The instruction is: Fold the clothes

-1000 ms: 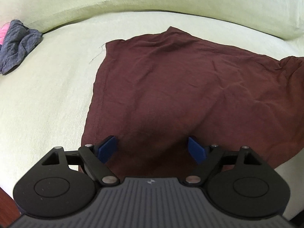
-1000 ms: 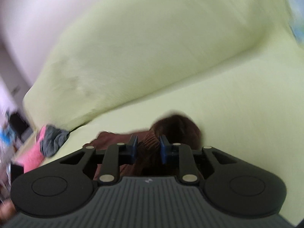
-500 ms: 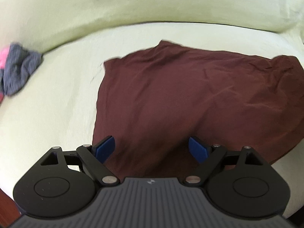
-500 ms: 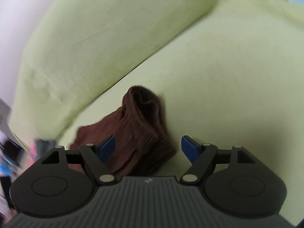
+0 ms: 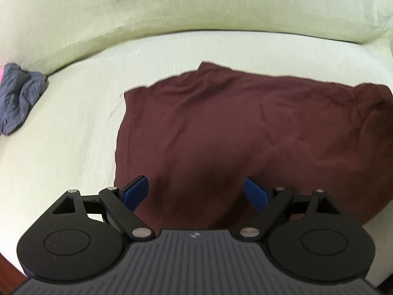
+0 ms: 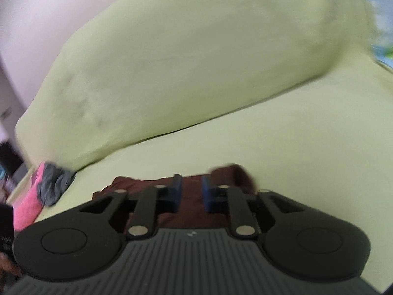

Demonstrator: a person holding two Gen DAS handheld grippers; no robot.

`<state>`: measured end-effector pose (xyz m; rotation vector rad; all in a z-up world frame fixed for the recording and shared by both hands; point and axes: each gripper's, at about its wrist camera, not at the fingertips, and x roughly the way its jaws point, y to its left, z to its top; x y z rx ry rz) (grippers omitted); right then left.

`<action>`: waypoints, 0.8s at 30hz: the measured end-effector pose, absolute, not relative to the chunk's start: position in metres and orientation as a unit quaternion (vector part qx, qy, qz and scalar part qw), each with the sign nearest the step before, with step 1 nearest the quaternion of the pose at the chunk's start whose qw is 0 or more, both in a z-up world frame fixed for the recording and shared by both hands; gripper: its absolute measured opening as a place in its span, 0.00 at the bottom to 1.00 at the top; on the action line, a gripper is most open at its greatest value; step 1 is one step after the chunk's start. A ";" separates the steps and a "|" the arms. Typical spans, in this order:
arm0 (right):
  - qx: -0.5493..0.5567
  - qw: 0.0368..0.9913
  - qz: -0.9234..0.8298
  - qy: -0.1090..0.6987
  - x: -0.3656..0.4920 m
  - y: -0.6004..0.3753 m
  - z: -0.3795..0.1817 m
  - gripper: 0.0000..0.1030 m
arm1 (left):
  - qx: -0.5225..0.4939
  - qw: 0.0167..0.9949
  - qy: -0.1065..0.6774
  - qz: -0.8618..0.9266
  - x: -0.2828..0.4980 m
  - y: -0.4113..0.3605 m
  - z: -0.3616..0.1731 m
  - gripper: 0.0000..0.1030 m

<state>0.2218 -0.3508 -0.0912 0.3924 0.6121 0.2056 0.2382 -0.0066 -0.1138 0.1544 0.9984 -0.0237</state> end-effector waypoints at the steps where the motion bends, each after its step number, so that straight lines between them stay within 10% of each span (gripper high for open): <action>1: 0.183 0.927 0.093 0.312 0.235 -0.350 -0.098 0.12 | 0.071 0.876 0.477 -0.014 0.244 -0.005 -0.116 0.85; 6: 0.170 0.901 0.045 0.397 0.260 -0.355 -0.130 0.06 | 0.056 0.861 0.505 -0.007 0.265 0.008 -0.138 0.84; 10: 0.155 0.917 0.070 0.361 0.257 -0.338 -0.108 0.37 | 0.063 0.875 0.479 -0.017 0.291 0.018 -0.121 0.84; 24: 0.121 0.907 0.125 0.384 0.297 -0.282 -0.121 0.54 | 0.107 0.893 0.436 -0.046 0.338 0.003 -0.097 0.85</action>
